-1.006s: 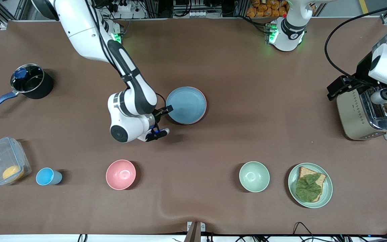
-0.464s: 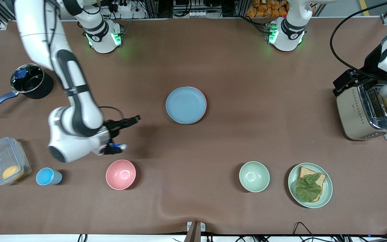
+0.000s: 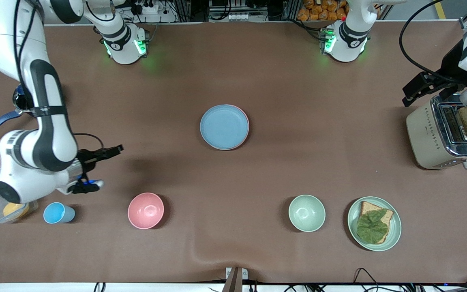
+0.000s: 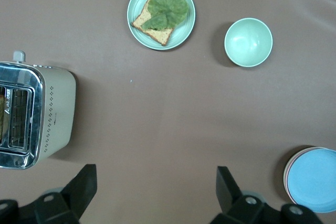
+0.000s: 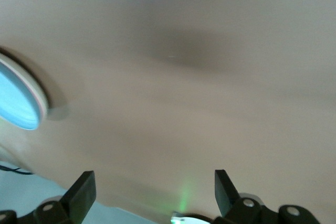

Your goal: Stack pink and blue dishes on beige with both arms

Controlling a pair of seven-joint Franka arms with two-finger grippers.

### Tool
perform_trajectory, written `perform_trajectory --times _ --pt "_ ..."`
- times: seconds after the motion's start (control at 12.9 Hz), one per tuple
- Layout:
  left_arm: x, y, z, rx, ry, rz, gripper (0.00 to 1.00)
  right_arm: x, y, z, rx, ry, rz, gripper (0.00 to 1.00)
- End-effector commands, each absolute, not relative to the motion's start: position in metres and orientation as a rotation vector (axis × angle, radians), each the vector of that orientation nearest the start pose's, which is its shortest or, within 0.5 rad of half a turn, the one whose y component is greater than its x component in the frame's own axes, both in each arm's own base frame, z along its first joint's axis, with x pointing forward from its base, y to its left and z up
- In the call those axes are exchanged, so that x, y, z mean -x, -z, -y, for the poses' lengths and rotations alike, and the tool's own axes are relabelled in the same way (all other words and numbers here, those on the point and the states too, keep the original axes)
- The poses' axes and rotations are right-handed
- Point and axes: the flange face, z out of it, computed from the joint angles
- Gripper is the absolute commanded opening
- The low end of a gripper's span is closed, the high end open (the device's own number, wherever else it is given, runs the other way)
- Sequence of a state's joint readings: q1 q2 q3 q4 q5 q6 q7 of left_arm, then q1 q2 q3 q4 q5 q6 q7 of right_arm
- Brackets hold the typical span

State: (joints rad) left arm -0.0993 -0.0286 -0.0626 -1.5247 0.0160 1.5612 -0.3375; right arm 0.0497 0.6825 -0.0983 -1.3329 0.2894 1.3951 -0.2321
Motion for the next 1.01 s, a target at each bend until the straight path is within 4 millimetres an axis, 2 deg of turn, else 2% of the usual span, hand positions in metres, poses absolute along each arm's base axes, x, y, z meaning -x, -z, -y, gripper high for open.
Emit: perform_trajectory --times 0.0,0.08,0.15,0.46,0.7,0.93 --pt "-0.527 -0.670 0.085 3.145 0.084 0.253 1.00 -0.665 -0.351 0.015 2.864 -0.638 0.228 1.00" --pt "-0.527 -0.670 0.083 3.144 0.077 0.258 1.00 -0.666 -0.381 0.023 2.945 -0.514 0.240 1.00" --pt "-0.526 -0.670 0.081 3.142 0.070 0.263 1.00 -0.654 -0.407 0.027 3.000 -0.455 0.242 1.00" --pt "-0.525 -0.671 0.072 3.141 0.065 0.284 1.00 -0.618 -0.481 0.034 3.043 -0.266 0.234 1.00" --pt "-0.522 -0.673 0.072 3.164 0.061 0.298 1.00 -0.589 -0.541 0.040 3.117 -0.162 0.153 1.00" --pt "-0.527 -0.670 0.087 3.190 0.062 0.283 1.00 -0.575 -0.576 0.041 3.143 -0.077 0.075 1.00"
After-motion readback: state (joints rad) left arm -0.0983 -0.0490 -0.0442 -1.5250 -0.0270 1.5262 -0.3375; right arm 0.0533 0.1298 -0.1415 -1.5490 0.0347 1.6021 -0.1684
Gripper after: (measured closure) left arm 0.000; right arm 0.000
